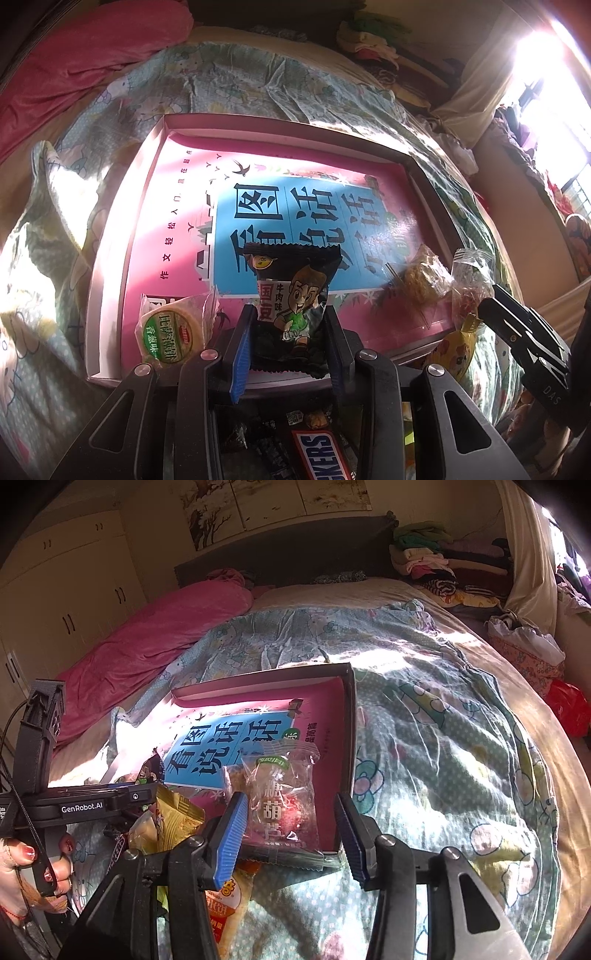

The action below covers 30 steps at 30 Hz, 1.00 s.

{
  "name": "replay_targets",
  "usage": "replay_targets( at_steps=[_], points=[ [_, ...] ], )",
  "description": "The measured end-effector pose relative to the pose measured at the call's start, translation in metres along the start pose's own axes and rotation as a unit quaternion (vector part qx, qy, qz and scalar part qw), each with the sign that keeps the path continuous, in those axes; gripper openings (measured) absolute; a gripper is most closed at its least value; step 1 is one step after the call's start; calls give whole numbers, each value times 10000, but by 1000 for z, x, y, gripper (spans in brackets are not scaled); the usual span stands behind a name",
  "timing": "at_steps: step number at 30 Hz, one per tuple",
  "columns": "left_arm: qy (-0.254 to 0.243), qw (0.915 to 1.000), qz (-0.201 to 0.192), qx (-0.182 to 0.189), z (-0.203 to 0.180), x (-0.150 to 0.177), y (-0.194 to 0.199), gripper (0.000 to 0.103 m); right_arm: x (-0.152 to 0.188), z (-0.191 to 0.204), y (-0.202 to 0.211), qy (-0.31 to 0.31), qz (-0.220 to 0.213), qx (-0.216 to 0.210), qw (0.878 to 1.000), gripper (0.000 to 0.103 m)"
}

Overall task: Organize snacks
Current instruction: 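Release the candy bag into the box with the right tool while the left holds the dark bag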

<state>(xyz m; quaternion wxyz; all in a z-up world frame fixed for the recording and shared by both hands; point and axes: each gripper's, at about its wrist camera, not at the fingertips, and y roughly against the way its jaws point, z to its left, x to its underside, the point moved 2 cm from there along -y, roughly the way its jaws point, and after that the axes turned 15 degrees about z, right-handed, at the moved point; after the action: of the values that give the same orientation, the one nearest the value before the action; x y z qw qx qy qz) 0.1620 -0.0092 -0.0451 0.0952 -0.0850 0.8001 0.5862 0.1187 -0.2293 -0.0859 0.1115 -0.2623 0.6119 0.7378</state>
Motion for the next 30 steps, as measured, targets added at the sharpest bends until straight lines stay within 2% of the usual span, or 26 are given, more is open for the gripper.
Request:
replay_targets(
  at_steps=[4,6,16,25,30],
  points=[
    [-7,10000,11,-8,0,2,1,36,9,-1,11,57,5,27,10000,49],
    [-7,10000,16,-23,-1,3,1,36,11,0,11,124,36,182,9998,48],
    [-16,9999,55,-108,-2,4,1,38,4,-6,-9,-18,212,248,9995,48],
    [-11,9999,80,-131,-2,3,3,43,2,-7,-12,-53,190,270,9994,48],
    [-38,9999,26,-90,-3,4,8,49,1,3,-8,194,79,312,9993,50]
  ],
)
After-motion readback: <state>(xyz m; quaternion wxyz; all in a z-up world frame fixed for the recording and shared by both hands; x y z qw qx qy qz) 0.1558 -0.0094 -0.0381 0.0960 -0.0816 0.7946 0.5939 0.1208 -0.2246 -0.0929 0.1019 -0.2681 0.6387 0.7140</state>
